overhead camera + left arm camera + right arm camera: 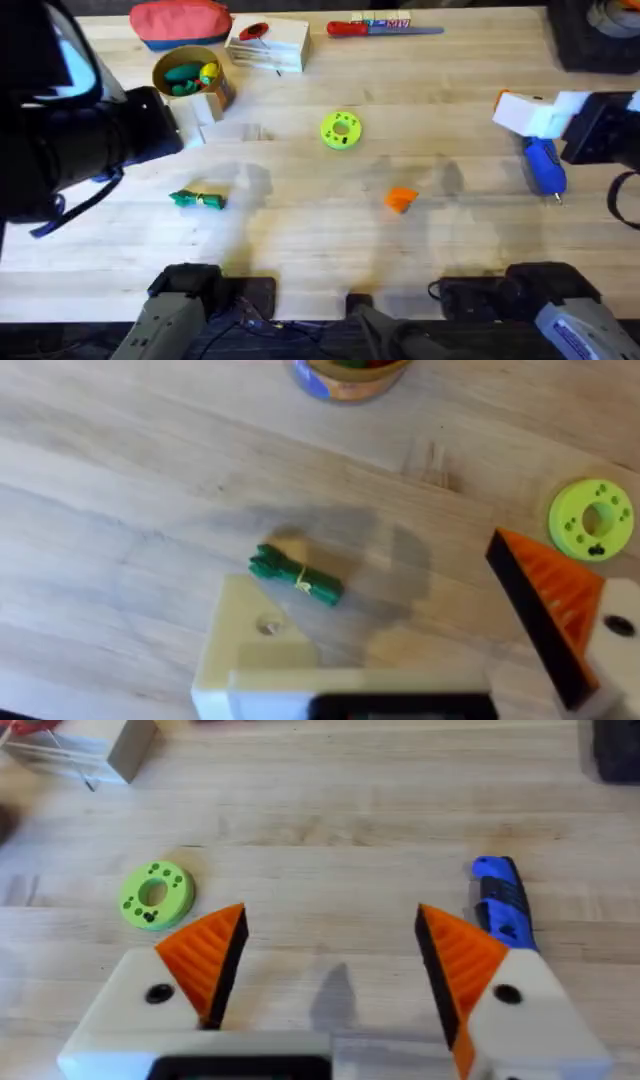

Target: Pick up the gripper from the table and insert it into the empty holder that is missing its gripper. Then pick up a screw, insert it into the mounting hole, and use the screwdriver to tighten it. Finally, clean up the table by picking up the vegetable and placing it into the bucket.

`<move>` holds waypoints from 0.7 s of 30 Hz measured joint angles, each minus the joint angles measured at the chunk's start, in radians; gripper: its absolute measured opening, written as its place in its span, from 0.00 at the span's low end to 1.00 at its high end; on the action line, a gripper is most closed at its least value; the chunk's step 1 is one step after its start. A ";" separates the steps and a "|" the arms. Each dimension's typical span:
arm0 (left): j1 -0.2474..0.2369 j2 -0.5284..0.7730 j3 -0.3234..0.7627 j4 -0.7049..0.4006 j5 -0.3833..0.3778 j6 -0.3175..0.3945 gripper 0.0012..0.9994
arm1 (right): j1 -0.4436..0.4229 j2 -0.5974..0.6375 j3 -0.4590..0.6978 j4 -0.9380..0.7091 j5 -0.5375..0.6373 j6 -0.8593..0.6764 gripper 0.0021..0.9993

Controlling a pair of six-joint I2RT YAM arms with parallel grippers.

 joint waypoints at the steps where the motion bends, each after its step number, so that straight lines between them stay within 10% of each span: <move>1: 0.000 0.016 0.000 -0.015 0.001 -0.053 0.99 | 0.000 0.000 0.000 0.000 -0.001 0.000 0.99; 10: 0.000 0.099 -0.201 0.012 -0.042 -0.659 0.99 | 0.000 0.000 0.000 0.000 -0.003 0.004 0.99; 19: 0.006 0.209 -0.382 0.146 -0.045 -0.981 0.98 | 0.000 0.000 0.000 0.000 -0.003 0.007 0.99; 21: 0.014 0.248 -0.404 0.191 -0.042 -1.015 0.78 | 0.000 0.000 0.000 0.000 -0.003 0.007 0.99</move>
